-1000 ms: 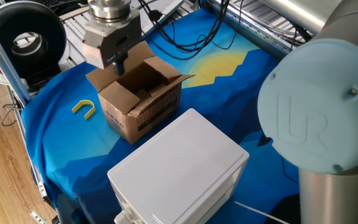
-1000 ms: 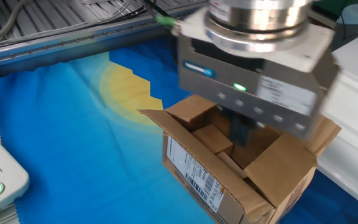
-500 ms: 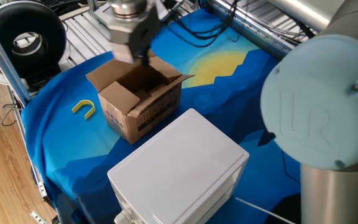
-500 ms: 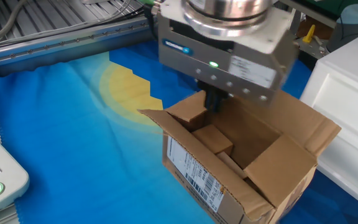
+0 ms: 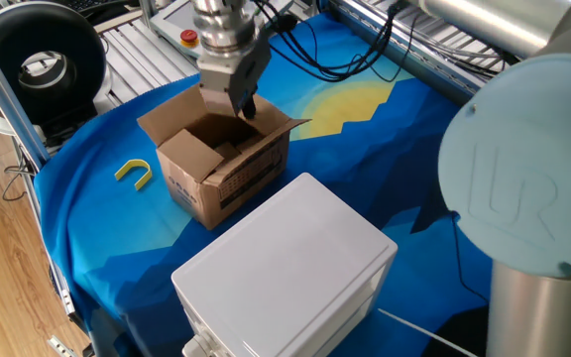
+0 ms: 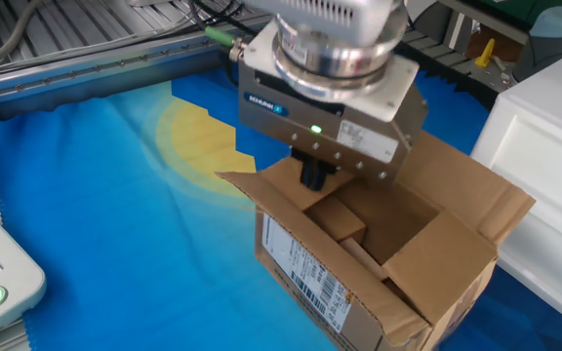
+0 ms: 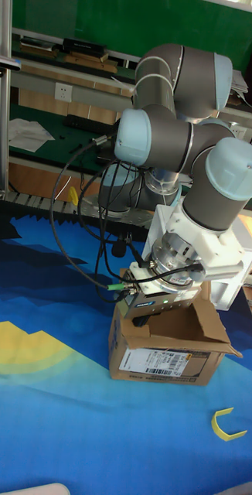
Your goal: Cover the box
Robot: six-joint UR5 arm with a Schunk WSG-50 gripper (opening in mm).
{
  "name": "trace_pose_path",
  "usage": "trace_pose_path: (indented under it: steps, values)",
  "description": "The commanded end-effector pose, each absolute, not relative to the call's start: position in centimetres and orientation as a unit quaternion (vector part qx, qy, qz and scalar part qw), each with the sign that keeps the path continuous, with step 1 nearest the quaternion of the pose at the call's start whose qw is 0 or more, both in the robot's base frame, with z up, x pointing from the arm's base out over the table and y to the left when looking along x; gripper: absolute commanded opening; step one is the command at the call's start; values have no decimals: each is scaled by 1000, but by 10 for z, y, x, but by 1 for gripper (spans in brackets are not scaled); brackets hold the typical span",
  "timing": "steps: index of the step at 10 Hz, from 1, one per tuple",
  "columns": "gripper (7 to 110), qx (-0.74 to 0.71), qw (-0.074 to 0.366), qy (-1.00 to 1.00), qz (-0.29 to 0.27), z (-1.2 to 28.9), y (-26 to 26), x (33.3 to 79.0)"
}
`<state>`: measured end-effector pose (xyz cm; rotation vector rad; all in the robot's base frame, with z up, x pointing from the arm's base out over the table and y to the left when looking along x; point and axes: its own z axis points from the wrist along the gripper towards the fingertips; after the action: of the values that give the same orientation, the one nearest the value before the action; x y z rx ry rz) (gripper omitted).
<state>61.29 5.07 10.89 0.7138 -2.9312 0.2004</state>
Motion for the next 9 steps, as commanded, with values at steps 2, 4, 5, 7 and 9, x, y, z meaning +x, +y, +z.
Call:
trace_pose_path:
  steps: [2, 4, 5, 7, 9]
  values:
    - [7, 235, 54, -967, 79, 104, 46, 619]
    - [7, 231, 57, -968, 82, 104, 51, 622]
    - [7, 226, 59, -968, 87, 103, 55, 624]
    - [7, 218, 57, -969, 99, 97, 61, 625]
    - [7, 216, 56, -970, 100, 95, 64, 625]
